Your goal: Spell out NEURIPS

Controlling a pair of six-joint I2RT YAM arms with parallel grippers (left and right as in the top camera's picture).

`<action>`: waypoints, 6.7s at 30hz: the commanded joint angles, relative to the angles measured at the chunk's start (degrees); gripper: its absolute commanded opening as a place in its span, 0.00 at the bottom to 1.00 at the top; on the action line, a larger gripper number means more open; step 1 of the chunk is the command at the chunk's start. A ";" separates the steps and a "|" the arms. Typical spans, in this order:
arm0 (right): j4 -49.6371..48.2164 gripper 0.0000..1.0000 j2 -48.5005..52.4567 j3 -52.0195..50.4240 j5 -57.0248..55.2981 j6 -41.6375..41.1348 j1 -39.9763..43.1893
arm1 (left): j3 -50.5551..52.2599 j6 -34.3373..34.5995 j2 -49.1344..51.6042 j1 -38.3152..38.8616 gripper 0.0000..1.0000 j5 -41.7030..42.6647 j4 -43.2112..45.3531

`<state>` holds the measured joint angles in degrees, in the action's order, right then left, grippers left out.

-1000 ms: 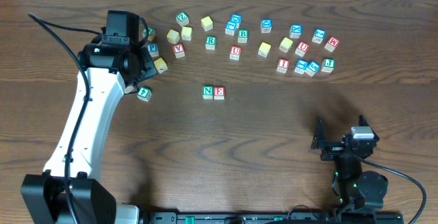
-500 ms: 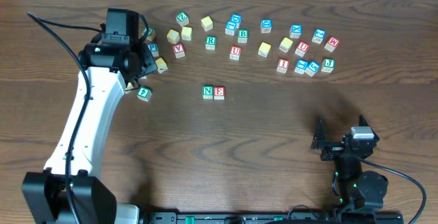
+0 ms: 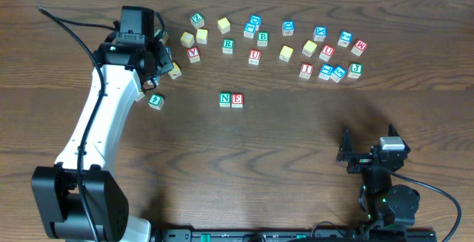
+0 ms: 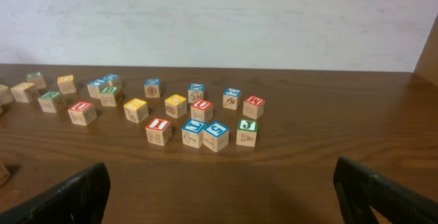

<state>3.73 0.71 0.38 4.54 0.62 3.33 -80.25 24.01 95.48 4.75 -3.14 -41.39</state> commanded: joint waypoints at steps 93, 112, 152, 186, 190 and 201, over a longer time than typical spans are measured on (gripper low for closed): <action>0.20 0.99 -0.33 -0.07 0.31 -0.55 0.33 | -29.27 -5.60 37.31 24.11 0.64 -0.55 10.05; 0.20 0.99 -0.33 -0.07 0.31 -0.55 0.33 | -28.35 -5.57 41.57 24.81 0.55 -0.55 12.20; 0.20 0.99 -0.33 -0.07 0.31 -0.55 0.33 | -28.46 2.91 34.58 28.98 0.31 4.04 -11.78; 0.20 0.99 -0.33 -0.07 0.31 -0.55 0.33 | -25.75 7.04 34.64 31.32 0.31 -1.64 -14.67; 0.20 0.99 -0.33 -0.07 0.31 -0.55 0.33 | -25.70 7.45 34.86 31.32 0.32 -1.62 -14.67; 0.20 0.99 -0.33 -0.07 0.31 -0.55 0.33 | -25.73 7.85 34.93 31.34 0.45 -0.50 -14.69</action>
<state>3.73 0.71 0.38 4.54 0.60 3.33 -106.41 31.35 131.13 36.38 -3.36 -55.92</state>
